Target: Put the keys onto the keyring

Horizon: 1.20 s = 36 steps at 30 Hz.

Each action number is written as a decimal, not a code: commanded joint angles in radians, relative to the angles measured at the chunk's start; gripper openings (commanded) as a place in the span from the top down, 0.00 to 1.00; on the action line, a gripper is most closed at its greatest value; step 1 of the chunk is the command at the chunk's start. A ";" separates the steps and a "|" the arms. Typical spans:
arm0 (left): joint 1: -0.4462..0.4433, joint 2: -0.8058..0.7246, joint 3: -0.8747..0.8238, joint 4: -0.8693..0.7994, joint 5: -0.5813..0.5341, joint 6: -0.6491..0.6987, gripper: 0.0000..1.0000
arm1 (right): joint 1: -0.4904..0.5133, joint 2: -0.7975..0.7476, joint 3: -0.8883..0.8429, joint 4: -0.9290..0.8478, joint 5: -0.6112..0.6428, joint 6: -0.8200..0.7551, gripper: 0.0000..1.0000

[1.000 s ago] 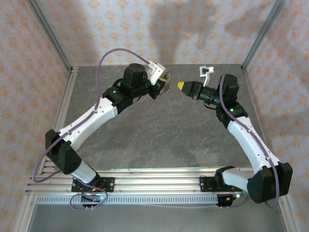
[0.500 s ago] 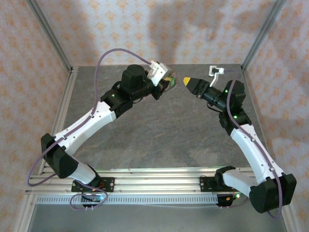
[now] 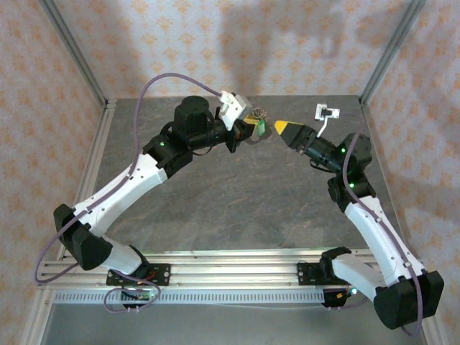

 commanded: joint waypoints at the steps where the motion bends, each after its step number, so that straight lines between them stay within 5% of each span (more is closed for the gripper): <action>1: 0.001 -0.037 -0.011 0.072 0.077 -0.059 1.00 | 0.019 -0.055 -0.025 0.071 -0.040 0.008 0.50; 23: -0.019 -0.036 -0.042 0.104 0.107 -0.090 1.00 | 0.099 -0.003 0.080 0.054 0.055 -0.085 0.58; 36: -0.028 -0.031 -0.028 0.101 0.084 -0.087 1.00 | 0.140 0.060 0.067 0.055 -0.015 -0.102 0.56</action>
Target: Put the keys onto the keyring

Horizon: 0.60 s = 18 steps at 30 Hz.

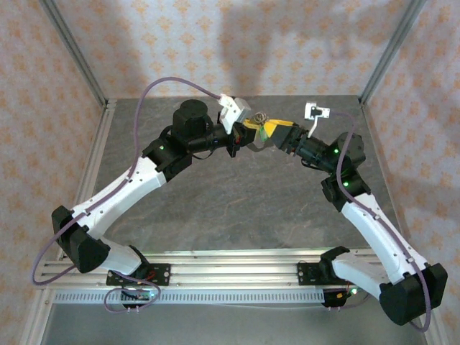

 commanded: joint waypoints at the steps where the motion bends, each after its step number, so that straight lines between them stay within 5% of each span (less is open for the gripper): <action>1: -0.017 -0.011 0.021 0.057 0.018 -0.004 1.00 | 0.026 0.014 0.009 0.023 -0.066 -0.022 0.56; 13: -0.018 -0.002 0.026 0.056 -0.009 0.005 1.00 | 0.033 -0.017 -0.032 -0.016 -0.079 -0.047 0.75; 18: -0.018 0.002 0.027 0.057 -0.001 0.005 1.00 | 0.032 -0.013 -0.037 -0.016 -0.060 -0.044 0.63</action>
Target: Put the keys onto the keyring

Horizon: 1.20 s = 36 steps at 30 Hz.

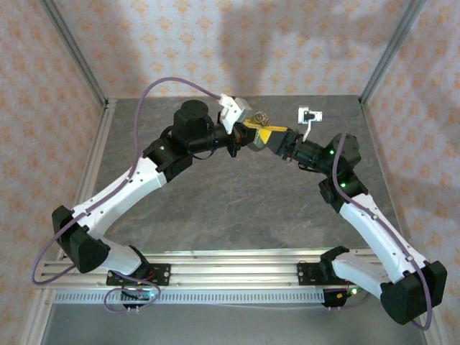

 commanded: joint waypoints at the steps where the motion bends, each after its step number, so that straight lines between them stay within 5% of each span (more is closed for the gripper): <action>1: -0.013 0.000 0.026 0.056 0.022 0.005 1.00 | 0.008 -0.011 -0.017 0.005 -0.015 -0.017 0.60; 7: -0.015 -0.001 0.024 0.054 0.028 0.006 1.00 | 0.009 0.012 -0.012 0.019 -0.005 -0.005 0.64; 15: -0.017 0.002 0.026 0.047 0.021 0.015 1.00 | 0.008 -0.041 -0.004 -0.092 0.038 -0.071 1.00; 23: -0.018 -0.012 0.009 0.043 0.006 0.026 1.00 | 0.007 -0.084 0.031 -0.185 0.066 -0.128 1.00; 27: -0.018 -0.013 0.009 0.045 0.012 0.026 1.00 | 0.007 -0.068 0.020 -0.125 0.056 -0.079 0.64; 36: -0.018 -0.016 0.009 0.041 0.025 0.024 1.00 | 0.007 -0.019 0.005 0.012 0.026 0.018 0.59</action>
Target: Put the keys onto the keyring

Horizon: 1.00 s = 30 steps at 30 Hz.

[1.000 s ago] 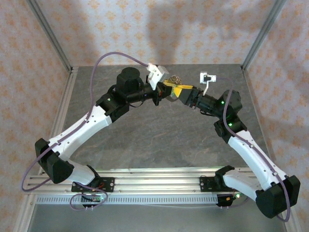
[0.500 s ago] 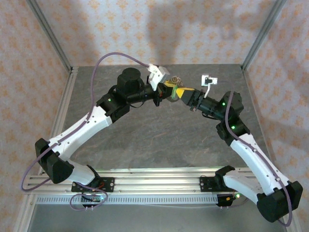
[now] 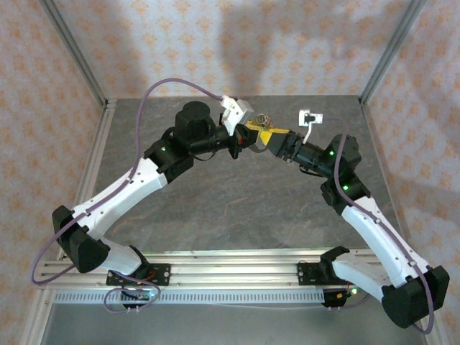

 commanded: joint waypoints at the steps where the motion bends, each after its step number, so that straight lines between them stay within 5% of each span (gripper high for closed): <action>1: -0.003 -0.016 0.009 0.041 0.031 0.018 1.00 | 0.006 0.011 0.003 0.110 -0.028 0.046 0.59; 17: -0.003 -0.011 0.009 0.031 0.013 0.021 1.00 | 0.005 -0.022 -0.002 0.043 0.001 0.008 0.85; 30: -0.003 -0.016 0.007 0.004 -0.059 0.044 1.00 | -0.007 -0.078 0.042 -0.051 0.017 -0.041 0.85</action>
